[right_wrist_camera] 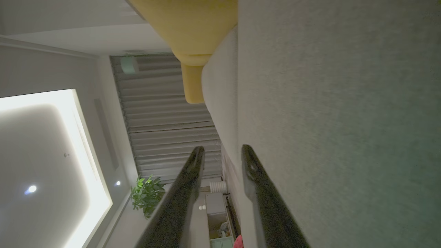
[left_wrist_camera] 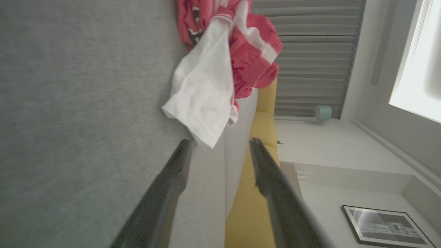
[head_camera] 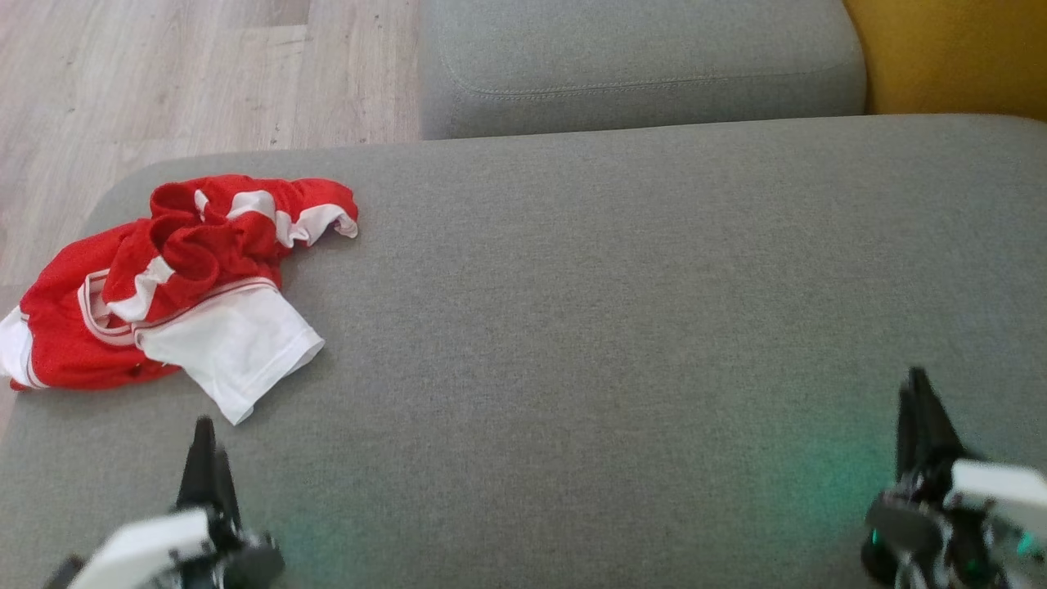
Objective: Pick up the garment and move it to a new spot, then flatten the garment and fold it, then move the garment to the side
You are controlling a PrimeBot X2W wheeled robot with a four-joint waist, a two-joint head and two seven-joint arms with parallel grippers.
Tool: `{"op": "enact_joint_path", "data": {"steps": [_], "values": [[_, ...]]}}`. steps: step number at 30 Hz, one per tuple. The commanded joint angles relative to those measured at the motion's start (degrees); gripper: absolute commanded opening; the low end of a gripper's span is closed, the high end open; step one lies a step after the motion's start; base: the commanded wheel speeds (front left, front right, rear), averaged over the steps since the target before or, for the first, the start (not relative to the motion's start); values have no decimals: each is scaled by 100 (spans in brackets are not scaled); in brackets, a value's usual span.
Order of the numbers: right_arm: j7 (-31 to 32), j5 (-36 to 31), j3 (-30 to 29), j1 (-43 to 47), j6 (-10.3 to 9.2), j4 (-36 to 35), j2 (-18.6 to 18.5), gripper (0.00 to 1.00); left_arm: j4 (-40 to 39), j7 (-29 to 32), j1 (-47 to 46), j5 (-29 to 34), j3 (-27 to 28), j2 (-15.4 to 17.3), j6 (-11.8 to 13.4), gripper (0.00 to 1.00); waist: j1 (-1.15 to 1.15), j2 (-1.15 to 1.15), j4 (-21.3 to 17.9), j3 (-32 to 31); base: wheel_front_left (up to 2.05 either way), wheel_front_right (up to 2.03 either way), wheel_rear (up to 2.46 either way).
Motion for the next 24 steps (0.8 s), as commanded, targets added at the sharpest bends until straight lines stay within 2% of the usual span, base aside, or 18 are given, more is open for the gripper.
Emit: {"op": "enact_joint_path", "data": {"steps": [1, 11, 24], "values": [[-4, -2, 10, 43, 0, 49, 11, 100, 49, -5, 41, 3, -7, -8, 1, 100, 0, 0, 0, 1, 0, 0, 0], [-147, -226, 238, 35, 7, 6, 5, 100, -38, -153, 66, 306, -95, -5, -2, 100, 0, 0, 1, -58, 0, 0, 0], [-350, -1458, 403, 80, 18, -108, 23, 100, -302, -366, 136, 1380, -140, -2, -4, 100, 0, 0, 21, -117, 0, 0, 0]]}}
